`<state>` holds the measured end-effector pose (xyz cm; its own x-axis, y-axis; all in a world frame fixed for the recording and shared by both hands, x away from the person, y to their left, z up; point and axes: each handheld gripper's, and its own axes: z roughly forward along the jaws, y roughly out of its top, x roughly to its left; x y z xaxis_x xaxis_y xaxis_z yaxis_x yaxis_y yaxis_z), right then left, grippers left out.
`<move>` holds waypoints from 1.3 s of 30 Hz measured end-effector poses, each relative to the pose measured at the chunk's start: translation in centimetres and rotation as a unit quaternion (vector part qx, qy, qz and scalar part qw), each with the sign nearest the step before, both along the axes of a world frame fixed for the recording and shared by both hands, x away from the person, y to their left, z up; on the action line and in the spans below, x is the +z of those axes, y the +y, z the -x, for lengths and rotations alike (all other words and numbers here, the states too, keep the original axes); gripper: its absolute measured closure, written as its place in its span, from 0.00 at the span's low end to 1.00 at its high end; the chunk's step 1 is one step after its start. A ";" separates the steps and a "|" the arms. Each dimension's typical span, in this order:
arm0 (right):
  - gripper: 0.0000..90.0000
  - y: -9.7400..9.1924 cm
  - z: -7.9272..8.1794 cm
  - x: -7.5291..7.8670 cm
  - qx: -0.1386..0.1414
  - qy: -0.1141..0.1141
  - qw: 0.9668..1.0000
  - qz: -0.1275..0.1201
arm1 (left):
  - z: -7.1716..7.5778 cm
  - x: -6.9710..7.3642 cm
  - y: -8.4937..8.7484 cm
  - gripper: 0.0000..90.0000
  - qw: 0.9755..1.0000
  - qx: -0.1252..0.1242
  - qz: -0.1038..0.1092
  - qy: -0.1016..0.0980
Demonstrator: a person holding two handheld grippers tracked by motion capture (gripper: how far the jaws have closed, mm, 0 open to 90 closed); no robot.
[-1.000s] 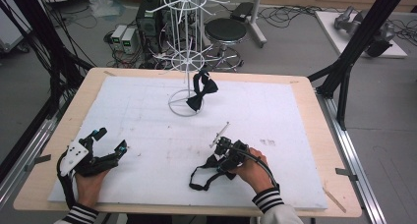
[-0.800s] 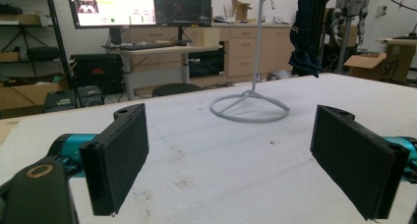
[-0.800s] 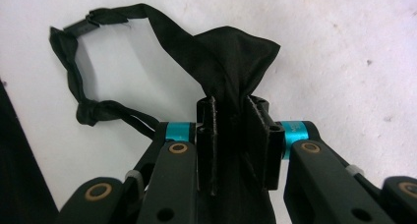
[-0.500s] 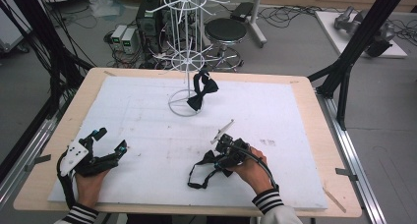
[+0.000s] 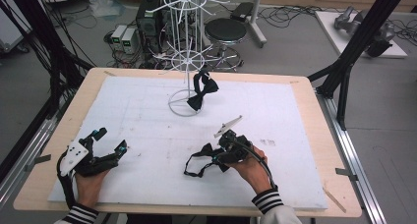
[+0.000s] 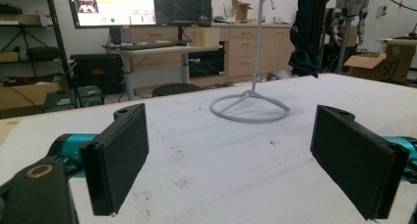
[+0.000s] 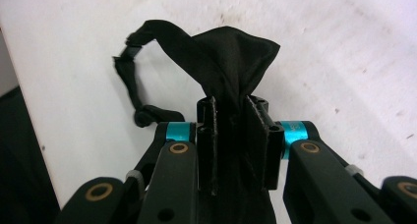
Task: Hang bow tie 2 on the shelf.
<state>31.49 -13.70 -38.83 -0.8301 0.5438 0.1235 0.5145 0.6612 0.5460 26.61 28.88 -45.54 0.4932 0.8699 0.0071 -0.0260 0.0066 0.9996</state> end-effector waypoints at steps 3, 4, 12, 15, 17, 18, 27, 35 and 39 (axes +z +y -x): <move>0.85 -0.1 -0.1 0.2 -0.005 -0.009 1.000 -0.017 | 0.0 0.0 0.0 0.17 1.000 0.000 0.000 0.000; 0.85 -0.2 -0.2 0.3 -0.009 -0.011 1.000 -0.023 | 0.0 0.0 0.0 0.17 1.000 0.000 0.000 0.000; 0.84 -0.6 -0.3 1.1 -0.040 -0.036 0.996 -0.077 | 0.0 0.0 0.0 0.17 1.000 0.000 0.000 0.000; 0.84 -0.7 -0.3 1.3 -0.045 -0.045 0.994 -0.086 | 0.0 0.0 0.0 0.17 1.000 0.000 0.000 0.000; 0.84 -0.7 -0.3 1.5 -0.050 -0.050 0.993 -0.091 | 0.0 0.0 0.0 0.17 1.000 0.000 0.000 0.000; 0.84 -0.7 -0.3 1.5 -0.051 -0.051 0.993 -0.095 | 0.0 0.0 0.0 0.17 1.000 0.000 0.000 0.000; 0.84 -1.1 -0.3 2.2 -0.069 -0.071 0.987 -0.124 | 0.0 0.0 0.0 0.17 1.000 0.000 0.000 0.000; 0.84 -0.9 -0.4 3.0 -0.088 -0.099 0.979 -0.152 | 0.0 0.0 0.0 0.17 1.000 0.000 0.000 0.000; 0.84 -1.1 -0.4 3.4 -0.098 -0.115 0.975 -0.165 | 0.0 0.0 0.0 0.17 1.000 0.000 0.000 0.000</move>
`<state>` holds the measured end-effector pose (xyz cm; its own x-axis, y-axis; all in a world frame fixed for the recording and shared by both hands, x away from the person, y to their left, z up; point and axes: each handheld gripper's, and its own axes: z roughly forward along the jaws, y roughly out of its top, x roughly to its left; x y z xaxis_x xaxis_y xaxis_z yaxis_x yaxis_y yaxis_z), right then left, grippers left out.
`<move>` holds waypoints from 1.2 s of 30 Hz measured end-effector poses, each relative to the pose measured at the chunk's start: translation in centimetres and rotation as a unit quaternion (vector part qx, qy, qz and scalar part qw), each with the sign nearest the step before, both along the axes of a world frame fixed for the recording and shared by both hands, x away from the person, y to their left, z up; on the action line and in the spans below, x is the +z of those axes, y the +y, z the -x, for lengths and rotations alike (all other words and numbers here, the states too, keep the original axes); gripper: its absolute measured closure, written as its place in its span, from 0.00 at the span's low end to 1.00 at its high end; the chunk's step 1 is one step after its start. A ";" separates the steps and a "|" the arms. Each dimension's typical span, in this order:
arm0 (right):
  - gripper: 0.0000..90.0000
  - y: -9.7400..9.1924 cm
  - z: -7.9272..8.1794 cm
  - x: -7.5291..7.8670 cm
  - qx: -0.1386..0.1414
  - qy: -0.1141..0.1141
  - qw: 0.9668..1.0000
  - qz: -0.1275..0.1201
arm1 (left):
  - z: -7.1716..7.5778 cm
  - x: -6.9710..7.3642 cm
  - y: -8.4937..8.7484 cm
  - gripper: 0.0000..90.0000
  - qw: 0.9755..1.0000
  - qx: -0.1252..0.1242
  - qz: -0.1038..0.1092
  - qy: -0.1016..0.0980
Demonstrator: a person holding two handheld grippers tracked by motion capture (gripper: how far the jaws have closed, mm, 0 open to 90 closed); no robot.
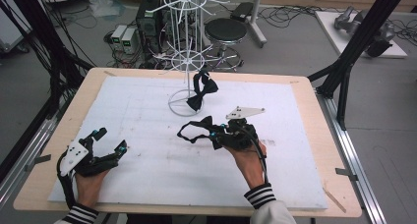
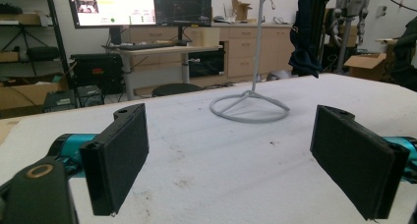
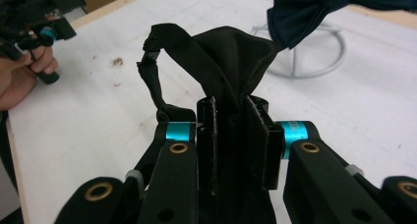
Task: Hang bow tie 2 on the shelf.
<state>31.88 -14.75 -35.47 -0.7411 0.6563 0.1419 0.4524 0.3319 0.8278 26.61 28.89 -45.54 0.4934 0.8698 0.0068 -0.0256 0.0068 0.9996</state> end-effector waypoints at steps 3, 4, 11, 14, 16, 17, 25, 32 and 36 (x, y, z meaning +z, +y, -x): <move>0.84 0.0 0.0 0.2 -0.009 -0.008 1.000 -0.007 | 0.0 0.0 0.0 0.17 1.000 0.000 0.000 0.000; 0.84 0.0 0.0 0.3 -0.010 -0.010 1.000 -0.010 | 0.0 0.0 0.0 0.17 1.000 0.000 0.000 0.000; 0.84 0.5 -0.3 1.6 -0.024 -0.040 0.999 -0.023 | 0.0 0.0 0.0 0.17 1.000 0.000 0.000 0.000; 0.84 0.9 -0.4 2.1 -0.027 -0.052 0.998 -0.027 | 0.0 0.0 0.0 0.17 1.000 0.000 0.000 0.000; 0.84 1.1 -0.6 2.3 -0.031 -0.062 0.997 -0.031 | 0.0 0.0 0.0 0.17 1.000 0.000 0.000 0.000; 0.84 1.2 -0.6 2.4 -0.031 -0.062 0.997 -0.033 | 0.0 0.0 0.0 0.17 1.000 0.000 0.000 0.000; 0.84 1.6 -1.0 3.0 -0.046 -0.087 0.994 -0.044 | 0.0 0.0 0.0 0.17 1.000 0.001 0.001 0.000; 0.84 1.6 -1.6 3.2 -0.043 -0.100 0.993 -0.040 | 0.0 0.0 0.0 0.17 1.000 0.000 0.001 0.000; 0.84 1.6 -2.0 3.5 -0.045 -0.104 0.993 -0.042 | 0.0 0.0 0.0 0.17 1.000 0.001 0.001 0.000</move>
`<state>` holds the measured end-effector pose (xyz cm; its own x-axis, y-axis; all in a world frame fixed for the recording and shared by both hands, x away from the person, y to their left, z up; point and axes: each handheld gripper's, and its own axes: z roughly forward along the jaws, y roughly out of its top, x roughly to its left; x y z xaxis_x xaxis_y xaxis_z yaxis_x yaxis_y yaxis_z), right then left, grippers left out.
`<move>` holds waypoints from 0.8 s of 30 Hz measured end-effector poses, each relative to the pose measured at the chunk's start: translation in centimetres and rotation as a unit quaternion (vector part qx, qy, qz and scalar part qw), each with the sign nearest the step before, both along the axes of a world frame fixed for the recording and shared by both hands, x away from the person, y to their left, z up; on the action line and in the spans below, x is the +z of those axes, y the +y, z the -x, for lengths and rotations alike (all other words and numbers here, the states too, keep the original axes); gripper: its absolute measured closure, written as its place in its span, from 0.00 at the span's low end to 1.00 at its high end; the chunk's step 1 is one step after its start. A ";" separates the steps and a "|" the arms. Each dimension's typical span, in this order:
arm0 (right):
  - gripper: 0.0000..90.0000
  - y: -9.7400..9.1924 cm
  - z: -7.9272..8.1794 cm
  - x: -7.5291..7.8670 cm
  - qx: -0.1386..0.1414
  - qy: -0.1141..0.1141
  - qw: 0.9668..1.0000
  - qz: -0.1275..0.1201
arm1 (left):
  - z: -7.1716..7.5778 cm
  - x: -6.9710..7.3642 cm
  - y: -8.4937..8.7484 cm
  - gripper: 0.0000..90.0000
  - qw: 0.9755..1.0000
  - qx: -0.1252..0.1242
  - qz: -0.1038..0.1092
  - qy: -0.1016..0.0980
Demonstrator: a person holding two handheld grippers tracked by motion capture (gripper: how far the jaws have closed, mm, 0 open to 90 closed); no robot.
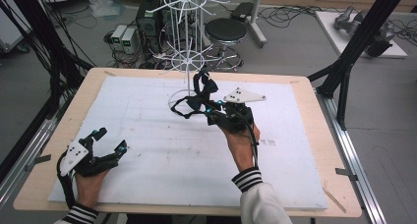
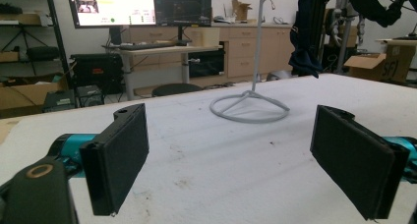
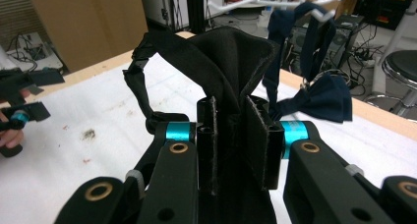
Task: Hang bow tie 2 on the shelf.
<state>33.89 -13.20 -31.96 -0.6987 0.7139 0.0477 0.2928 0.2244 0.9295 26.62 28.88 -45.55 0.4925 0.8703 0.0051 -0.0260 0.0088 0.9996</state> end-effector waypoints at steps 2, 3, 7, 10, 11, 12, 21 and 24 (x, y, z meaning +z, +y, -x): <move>0.84 0.1 -0.2 0.3 -0.001 0.001 1.000 -0.004 | 0.0 0.0 0.0 0.17 1.000 0.000 0.000 0.000; 0.84 0.1 -0.3 0.5 -0.001 0.001 1.000 -0.005 | 0.0 0.0 0.0 0.17 1.000 0.000 0.000 0.000; 0.84 0.3 -0.7 1.0 -0.004 -0.004 1.000 -0.015 | 0.0 0.0 0.0 0.17 1.000 0.000 0.000 0.000; 0.84 0.5 -1.0 1.2 -0.006 -0.003 1.000 -0.021 | 0.0 0.0 0.0 0.17 1.000 0.000 0.001 0.000; 0.84 0.5 -1.1 1.2 -0.006 -0.005 1.000 -0.023 | 0.0 0.0 0.0 0.17 1.000 0.000 0.000 0.000; 0.84 0.5 -1.1 1.2 -0.009 -0.005 1.000 -0.026 | 0.0 0.0 0.0 0.17 1.000 0.000 0.001 0.000; 0.84 1.3 -1.8 1.4 -0.018 0.000 0.999 -0.044 | 0.0 0.0 0.0 0.17 1.000 0.000 0.000 0.002; 0.84 1.6 -2.0 1.4 -0.022 0.002 0.999 -0.044 | 0.0 0.0 0.0 0.17 1.000 0.000 0.000 0.002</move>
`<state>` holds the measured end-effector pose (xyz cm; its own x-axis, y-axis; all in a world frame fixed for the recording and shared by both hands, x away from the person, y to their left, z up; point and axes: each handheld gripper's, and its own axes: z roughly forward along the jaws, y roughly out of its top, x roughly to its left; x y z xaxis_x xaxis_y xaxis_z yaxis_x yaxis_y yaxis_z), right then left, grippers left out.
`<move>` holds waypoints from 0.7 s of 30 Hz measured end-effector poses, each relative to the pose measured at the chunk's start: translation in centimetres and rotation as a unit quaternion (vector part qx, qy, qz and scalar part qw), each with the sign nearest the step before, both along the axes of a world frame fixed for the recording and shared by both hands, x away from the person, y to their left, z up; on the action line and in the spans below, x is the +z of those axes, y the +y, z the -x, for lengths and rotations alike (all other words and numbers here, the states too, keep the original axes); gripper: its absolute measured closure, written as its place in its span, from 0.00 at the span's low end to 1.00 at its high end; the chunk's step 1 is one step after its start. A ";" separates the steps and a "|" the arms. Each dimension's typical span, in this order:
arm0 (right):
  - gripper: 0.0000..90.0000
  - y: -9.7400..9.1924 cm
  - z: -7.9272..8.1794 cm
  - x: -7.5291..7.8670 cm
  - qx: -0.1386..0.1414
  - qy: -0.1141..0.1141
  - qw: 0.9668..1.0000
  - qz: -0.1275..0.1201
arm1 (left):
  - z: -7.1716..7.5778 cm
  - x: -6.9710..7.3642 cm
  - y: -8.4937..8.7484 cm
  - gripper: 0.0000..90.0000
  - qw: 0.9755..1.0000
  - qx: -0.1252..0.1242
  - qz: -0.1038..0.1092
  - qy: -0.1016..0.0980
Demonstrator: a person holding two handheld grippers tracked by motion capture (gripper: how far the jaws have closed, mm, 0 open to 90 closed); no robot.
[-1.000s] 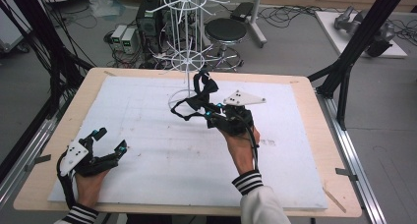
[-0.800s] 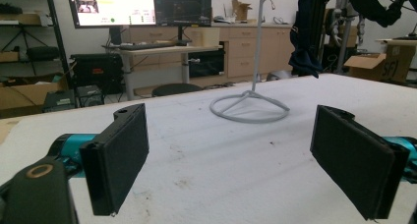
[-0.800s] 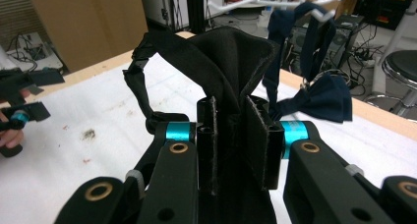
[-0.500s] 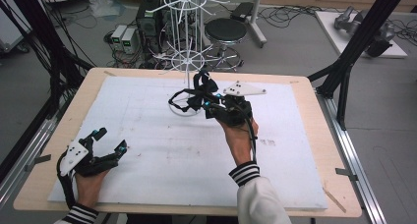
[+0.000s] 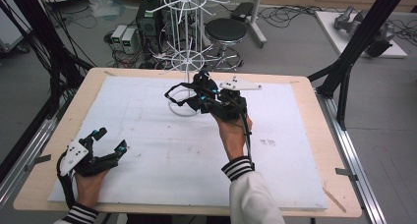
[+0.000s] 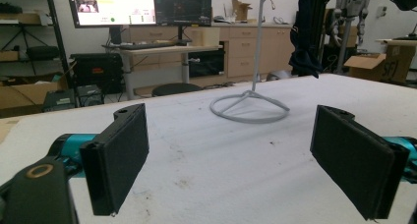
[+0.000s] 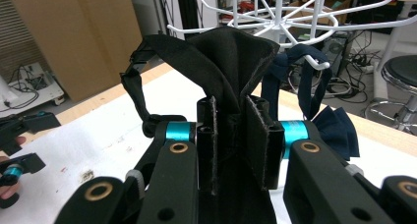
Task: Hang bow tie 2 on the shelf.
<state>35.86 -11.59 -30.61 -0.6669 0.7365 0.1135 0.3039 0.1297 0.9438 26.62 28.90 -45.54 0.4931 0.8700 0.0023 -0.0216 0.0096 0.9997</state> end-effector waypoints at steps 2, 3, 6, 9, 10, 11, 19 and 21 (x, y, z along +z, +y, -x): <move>0.84 0.1 -0.1 -0.1 -0.003 0.002 1.000 -0.004 | 0.0 0.0 0.0 0.17 1.000 0.000 0.000 0.000; 0.84 0.1 -0.2 -0.1 -0.004 0.004 1.000 -0.007 | 0.0 0.0 0.0 0.17 1.000 0.000 0.000 0.000; 0.84 0.2 -0.5 -0.2 -0.009 0.009 1.000 -0.013 | 0.0 0.0 0.0 0.17 1.000 0.000 0.000 0.000; 0.84 0.3 -0.7 -0.3 -0.013 0.010 1.000 -0.014 | 0.0 0.0 0.0 0.17 1.000 0.000 0.001 0.000; 0.84 0.3 -0.7 -0.3 -0.013 0.010 1.000 -0.014 | 0.0 0.0 0.0 0.17 1.000 0.000 0.001 0.000; 0.84 0.4 -0.8 -0.3 -0.015 0.010 1.000 -0.014 | 0.0 0.0 0.0 0.17 1.000 0.000 0.001 0.000; 0.84 0.9 -1.3 -0.3 -0.021 0.013 0.999 -0.021 | 0.0 0.0 0.0 0.17 1.000 0.000 0.001 0.000; 0.84 0.9 -1.5 -0.4 -0.024 0.013 0.999 -0.020 | 0.0 0.0 0.0 0.17 1.000 0.000 0.001 0.000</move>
<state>37.35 -10.64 -31.02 -0.6271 0.7622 0.1605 0.3342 0.0772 0.9393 26.63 28.90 -45.54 0.4930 0.8700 0.0011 -0.0214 0.0108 0.9997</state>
